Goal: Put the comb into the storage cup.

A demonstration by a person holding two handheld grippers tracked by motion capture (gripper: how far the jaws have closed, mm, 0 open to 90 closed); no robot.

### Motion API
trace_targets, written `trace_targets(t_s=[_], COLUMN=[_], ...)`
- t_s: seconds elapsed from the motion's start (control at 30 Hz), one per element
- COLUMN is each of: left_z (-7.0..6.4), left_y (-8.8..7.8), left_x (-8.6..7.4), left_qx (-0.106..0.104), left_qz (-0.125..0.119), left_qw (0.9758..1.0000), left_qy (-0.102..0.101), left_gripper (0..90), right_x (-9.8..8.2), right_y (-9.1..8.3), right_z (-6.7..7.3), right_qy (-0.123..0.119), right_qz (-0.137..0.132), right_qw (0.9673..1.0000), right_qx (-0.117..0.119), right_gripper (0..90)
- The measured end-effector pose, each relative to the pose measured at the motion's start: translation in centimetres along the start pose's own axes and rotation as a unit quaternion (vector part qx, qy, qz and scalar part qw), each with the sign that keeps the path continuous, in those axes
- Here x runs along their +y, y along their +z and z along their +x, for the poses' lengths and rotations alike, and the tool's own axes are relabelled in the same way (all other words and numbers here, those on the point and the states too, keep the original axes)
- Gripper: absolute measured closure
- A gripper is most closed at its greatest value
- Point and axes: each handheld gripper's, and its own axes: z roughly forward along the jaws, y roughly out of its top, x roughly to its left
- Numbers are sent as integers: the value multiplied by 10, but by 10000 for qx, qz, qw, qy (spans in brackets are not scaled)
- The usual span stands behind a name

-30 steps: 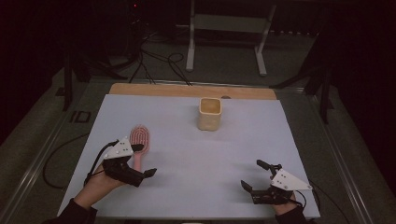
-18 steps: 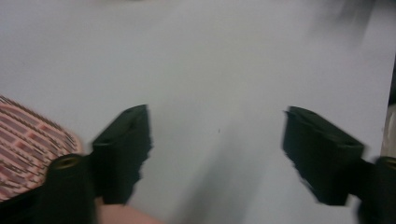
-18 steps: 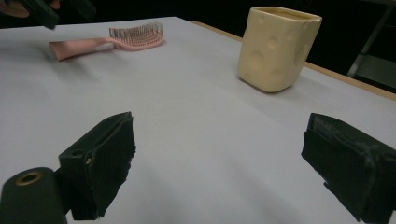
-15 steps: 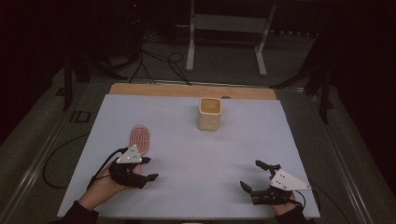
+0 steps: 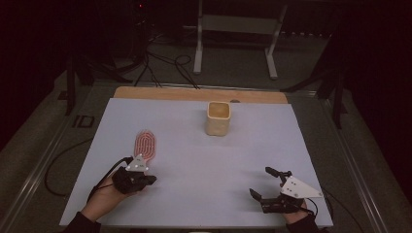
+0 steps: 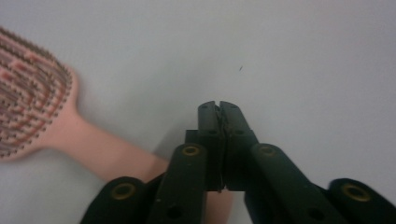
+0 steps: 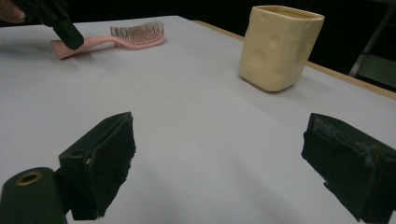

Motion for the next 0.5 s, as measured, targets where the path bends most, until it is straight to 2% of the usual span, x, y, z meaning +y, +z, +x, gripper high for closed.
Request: trace_targets(t_s=[0.13,0.2,0.3,0.37,0.5], left_z=[0,0,-2,-2,0], left_y=[2,2,1,0,-2], left_x=[-2,-3,-3,-3,-7], left_qx=[11,-8,-51,-1,42], left_qz=[269,295,318,382,485], left_qw=[9996,9995,9995,9993,9988], left_qy=[-5,-62,-36,1,-49], left_gripper=[897,899,899,899,899], right_x=[0,0,0,0,0], right_y=[0,0,0,0,-1], right_z=[0,0,0,0,0], right_qy=[-5,-1,-3,-33,-9], right_qz=[0,-7,-3,-7,-13], right_qw=[10000,10000,10000,10000,10000], right_qx=[-4,-4,0,-4,-18], right_gripper=[90,90,90,90,90])
